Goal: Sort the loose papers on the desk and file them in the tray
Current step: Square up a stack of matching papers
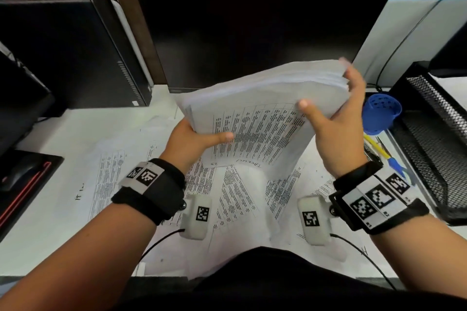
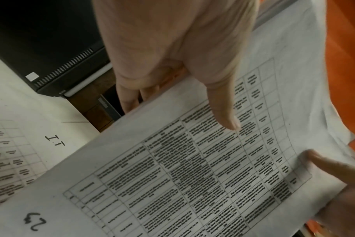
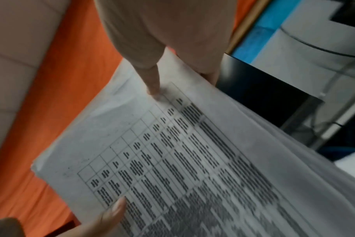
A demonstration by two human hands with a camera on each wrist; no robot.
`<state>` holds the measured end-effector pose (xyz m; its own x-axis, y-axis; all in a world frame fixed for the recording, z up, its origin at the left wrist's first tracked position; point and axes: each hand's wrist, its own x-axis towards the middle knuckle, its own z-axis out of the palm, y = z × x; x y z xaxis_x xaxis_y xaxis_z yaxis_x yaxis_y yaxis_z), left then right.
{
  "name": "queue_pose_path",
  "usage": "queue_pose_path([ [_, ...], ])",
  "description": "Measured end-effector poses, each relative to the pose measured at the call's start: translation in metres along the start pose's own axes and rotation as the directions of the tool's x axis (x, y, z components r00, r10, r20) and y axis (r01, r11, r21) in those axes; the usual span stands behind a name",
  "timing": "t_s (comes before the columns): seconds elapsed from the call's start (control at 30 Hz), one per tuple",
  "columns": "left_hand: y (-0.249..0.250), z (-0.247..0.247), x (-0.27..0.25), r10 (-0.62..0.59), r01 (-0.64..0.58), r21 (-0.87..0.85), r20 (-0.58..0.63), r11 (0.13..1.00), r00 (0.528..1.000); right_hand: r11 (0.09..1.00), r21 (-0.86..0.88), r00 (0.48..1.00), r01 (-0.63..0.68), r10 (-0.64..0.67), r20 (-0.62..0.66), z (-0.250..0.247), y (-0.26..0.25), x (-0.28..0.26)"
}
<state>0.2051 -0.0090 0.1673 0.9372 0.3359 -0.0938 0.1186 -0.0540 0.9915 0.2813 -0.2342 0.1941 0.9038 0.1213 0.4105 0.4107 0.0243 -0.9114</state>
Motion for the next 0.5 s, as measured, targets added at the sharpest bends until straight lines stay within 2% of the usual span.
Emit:
queue_pose_path([
  [0.07,-0.002,-0.002,0.004,0.008,-0.009,-0.026,-0.042,1.0,0.999,0.98,-0.112,0.986,0.165,-0.163,0.024,0.001,-0.009,0.007],
  [0.13,-0.005,-0.004,0.007,0.014,-0.017,-0.031,-0.076,0.999,0.997,0.918,-0.294,0.963,0.268,-0.247,0.107,0.002,-0.015,0.014],
  [0.23,-0.011,-0.004,0.011,0.038,-0.045,-0.049,-0.136,0.998,0.99,0.833,-0.471,0.956,0.289,-0.22,0.195,0.002,-0.013,0.021],
  [0.3,-0.014,-0.002,0.013,0.039,-0.047,-0.048,-0.16,0.998,0.986,0.805,-0.535,0.964,0.256,-0.171,0.204,0.004,-0.01,0.025],
  [0.4,-0.019,0.004,0.014,0.04,-0.039,0.011,-0.18,0.999,0.983,0.817,-0.533,0.974,0.218,-0.147,0.173,0.005,-0.009,0.029],
  [0.5,-0.021,0.01,0.014,0.038,-0.025,0.061,-0.214,0.998,0.976,0.938,-0.311,0.987,0.15,-0.122,0.107,0.005,-0.006,0.025],
])
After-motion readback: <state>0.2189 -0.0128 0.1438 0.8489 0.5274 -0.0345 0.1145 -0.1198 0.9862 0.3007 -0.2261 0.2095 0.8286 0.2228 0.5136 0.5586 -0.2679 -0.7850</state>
